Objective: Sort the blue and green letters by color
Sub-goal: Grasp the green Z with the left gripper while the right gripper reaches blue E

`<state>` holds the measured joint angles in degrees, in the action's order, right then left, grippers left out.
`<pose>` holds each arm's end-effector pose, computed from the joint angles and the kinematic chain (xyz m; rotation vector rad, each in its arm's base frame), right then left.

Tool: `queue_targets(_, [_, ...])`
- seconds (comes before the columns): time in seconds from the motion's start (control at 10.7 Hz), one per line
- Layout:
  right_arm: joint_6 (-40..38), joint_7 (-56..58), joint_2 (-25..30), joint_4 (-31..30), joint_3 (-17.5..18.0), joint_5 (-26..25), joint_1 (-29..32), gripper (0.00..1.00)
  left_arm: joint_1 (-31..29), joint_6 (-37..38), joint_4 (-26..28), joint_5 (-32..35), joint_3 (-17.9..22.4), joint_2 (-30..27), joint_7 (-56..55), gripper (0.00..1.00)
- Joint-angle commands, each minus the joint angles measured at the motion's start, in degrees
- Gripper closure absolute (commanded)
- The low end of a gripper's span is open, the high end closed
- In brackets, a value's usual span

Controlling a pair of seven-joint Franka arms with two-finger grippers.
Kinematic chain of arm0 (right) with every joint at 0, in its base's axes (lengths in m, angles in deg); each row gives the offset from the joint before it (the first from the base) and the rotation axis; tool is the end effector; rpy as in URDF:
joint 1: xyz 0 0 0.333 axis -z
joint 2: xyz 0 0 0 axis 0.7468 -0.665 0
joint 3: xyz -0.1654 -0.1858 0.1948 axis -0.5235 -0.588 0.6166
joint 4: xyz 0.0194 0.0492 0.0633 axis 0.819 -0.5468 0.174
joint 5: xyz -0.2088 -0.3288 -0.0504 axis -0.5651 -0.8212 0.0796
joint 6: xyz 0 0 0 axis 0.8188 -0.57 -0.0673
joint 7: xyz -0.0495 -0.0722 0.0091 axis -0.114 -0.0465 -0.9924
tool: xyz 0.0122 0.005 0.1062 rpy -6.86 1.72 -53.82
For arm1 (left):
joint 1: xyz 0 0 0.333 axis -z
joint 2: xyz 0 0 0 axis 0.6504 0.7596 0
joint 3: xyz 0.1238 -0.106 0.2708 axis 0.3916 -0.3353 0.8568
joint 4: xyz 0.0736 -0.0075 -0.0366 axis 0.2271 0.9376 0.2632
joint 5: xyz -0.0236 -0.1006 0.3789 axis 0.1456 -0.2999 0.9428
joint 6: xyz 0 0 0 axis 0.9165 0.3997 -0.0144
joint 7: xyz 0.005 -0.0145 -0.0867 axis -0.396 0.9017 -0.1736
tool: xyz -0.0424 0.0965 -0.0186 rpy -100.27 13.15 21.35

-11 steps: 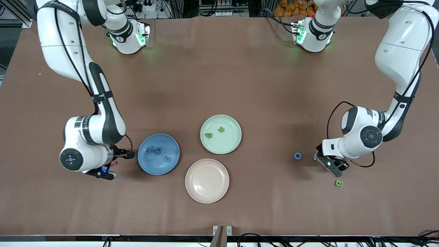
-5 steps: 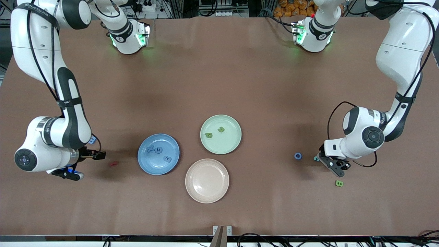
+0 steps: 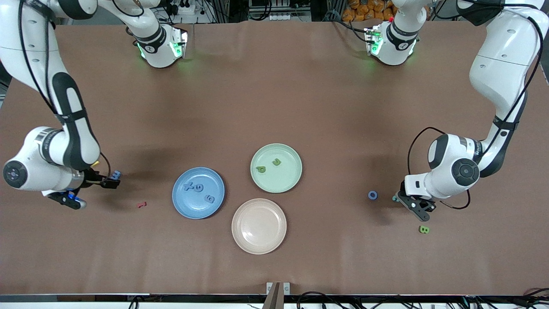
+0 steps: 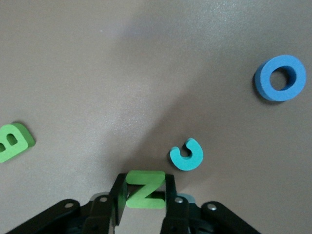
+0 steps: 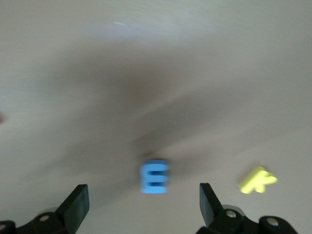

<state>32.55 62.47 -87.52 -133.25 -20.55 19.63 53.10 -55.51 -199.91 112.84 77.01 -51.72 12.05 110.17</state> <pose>0.6300 -0.1293 0.2088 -3.0496 0.6378 0.3574 0.6735 -0.0461 0.1804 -2.8251 1.3213 -0.0632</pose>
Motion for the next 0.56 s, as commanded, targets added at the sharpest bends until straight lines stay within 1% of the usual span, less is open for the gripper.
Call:
queue_targets(0.0, [1.1,-0.8,1.9,-4.6,1.1,2.1,2.8,0.00,-0.4,-0.7,-0.1,0.7,-0.1,0.2,-0.3,1.00])
queue_targets(0.19, [1.3,-0.9,1.7,-4.4,1.2,2.3,2.5,0.00,-0.8,-0.7,-0.3,0.4,-0.4,-0.7,-2.0,1.00])
queue_targets(0.28, [1.6,-0.9,1.1,-4.2,1.2,2.3,2.2,0.00,-0.2,-0.4,-0.3,0.5,-0.9,-2.4,-4.4,1.00])
queue_targets(0.37, [2.2,-0.9,0.9,-4.2,1.2,2.3,2.1,0.00,0.8,0.2,-0.3,0.5,-2.2,-4.1,-5.9,1.00])
queue_targets(0.47, [3.7,-0.9,0.0,-4.2,1.2,2.2,2.1,0.00,1.1,1.2,-1.1,0.4,-4.4,-4.7,-8.1,1.00])
